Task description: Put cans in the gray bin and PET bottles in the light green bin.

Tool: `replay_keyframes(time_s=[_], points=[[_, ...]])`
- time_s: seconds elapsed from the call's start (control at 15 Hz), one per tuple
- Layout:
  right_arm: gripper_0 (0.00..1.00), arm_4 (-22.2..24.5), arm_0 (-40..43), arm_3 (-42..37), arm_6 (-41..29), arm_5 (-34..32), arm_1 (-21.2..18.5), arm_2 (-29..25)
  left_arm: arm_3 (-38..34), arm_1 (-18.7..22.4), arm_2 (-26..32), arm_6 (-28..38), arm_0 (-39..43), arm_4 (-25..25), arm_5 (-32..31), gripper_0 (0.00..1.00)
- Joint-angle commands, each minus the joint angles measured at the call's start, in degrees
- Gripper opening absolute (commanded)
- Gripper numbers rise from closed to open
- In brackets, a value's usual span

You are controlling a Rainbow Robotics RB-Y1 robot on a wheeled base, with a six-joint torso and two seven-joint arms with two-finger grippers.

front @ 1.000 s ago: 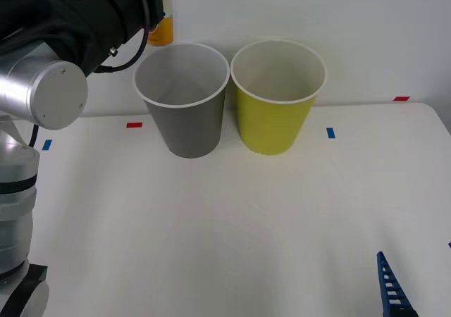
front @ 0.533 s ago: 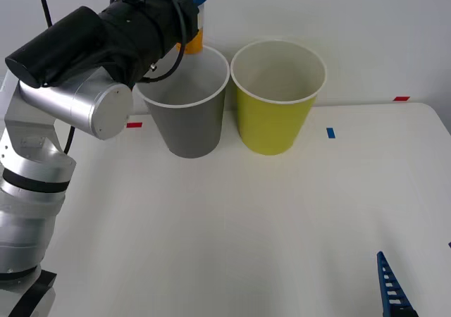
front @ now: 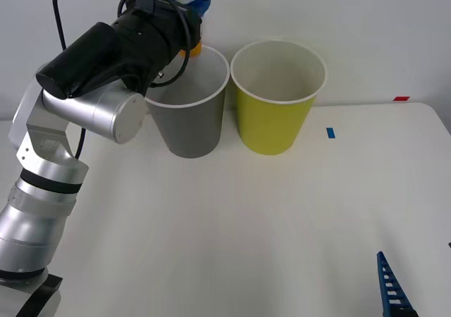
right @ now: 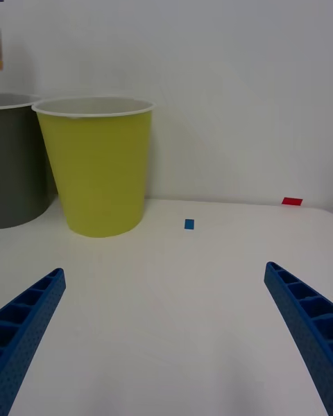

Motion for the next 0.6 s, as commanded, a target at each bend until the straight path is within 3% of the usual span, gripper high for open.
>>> replay_keyframes(time_s=[0.07,0.4,0.6], points=[[1.0,0.0,0.0,0.0,0.0,0.0,0.0,0.0,-0.1,0.5,0.0,0.6,0.0,-0.5,0.0,1.0],[1.0,0.0,0.0,0.0,0.0,0.0,0.0,0.0,-0.2,1.9,0.0,1.5,0.1,-0.1,0.0,1.0],[1.0,0.0,0.0,0.0,0.0,0.0,0.0,0.0,-4.4,4.1,1.1,2.1,4.6,1.1,0.2,1.0]])
